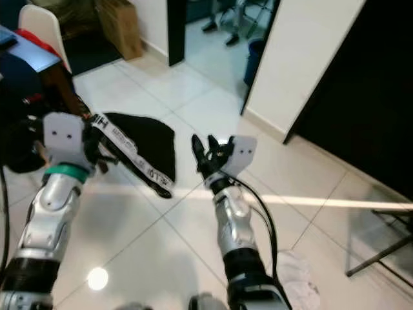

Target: Hang hanger

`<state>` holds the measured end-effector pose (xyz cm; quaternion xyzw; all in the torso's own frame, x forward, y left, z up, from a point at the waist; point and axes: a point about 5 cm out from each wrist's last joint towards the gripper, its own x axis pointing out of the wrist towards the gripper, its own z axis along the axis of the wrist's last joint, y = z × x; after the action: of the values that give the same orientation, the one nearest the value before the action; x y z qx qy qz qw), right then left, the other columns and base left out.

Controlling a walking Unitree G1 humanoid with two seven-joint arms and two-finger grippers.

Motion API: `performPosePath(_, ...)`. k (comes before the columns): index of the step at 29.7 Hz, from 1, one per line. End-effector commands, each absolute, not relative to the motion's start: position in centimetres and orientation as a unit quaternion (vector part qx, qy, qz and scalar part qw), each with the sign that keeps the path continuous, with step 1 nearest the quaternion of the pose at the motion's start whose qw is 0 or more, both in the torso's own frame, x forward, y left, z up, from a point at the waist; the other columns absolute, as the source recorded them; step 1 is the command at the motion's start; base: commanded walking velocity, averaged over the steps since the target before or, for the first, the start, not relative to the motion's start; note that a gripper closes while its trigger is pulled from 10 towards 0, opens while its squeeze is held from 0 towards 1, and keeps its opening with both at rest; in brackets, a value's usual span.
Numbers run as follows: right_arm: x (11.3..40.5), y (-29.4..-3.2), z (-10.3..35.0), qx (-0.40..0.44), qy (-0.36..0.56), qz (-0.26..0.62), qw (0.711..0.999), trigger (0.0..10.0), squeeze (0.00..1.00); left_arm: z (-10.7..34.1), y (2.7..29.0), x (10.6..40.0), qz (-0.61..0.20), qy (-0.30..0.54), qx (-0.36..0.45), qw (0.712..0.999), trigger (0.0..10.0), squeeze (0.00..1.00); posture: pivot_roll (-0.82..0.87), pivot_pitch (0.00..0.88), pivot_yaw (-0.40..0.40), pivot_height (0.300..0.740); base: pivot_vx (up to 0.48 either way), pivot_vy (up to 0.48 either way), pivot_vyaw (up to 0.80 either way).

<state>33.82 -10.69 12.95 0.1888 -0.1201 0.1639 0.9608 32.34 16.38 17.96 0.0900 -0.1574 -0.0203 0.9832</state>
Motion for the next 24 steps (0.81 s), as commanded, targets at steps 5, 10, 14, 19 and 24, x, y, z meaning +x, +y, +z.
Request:
performPosePath(5, 33.7, -10.4, 12.8, 0.183, -0.118, 0.17, 0.961, 10.0, 0.0, 18.1, 16.4, 32.2, -0.022, -0.155, 0.096, 0.983, 10.0, 0.0, 0.06, 0.053, 0.009, 0.74, 0.292, 0.0, 0.0)
performPosePath(10, 33.7, -10.3, 12.9, 0.183, -0.118, 0.173, 0.961, 10.0, 0.0, 18.4, 16.5, 32.3, -0.021, -0.159, 0.098, 0.982, 10.0, 0.0, 0.06, 0.051, 0.009, 0.74, 0.293, 0.0, 0.32)
performPosePath(14, 33.7, -10.3, 12.9, 0.183, -0.118, 0.173, 0.96, 10.0, 0.0, 18.5, 16.5, 32.3, -0.021, -0.16, 0.099, 0.982, 10.0, 0.0, 0.06, 0.052, 0.01, 0.74, 0.292, 0.0, 0.8)
performPosePath(19, 33.7, -10.5, 12.9, 0.197, -0.121, 0.165, 0.959, 10.0, 0.0, 18.8, 16.5, 32.3, -0.021, -0.163, 0.099, 0.981, 10.0, 0.0, 0.06, 0.051, 0.01, 0.74, 0.294, 0.0, 0.16)
performPosePath(24, 33.8, -10.7, 12.7, 0.202, -0.116, 0.16, 0.959, 10.0, 0.0, 19.0, 16.6, 32.4, -0.021, -0.166, 0.101, 0.981, 10.0, 0.0, 0.06, 0.048, 0.012, 0.74, 0.295, 0.0, 0.0)
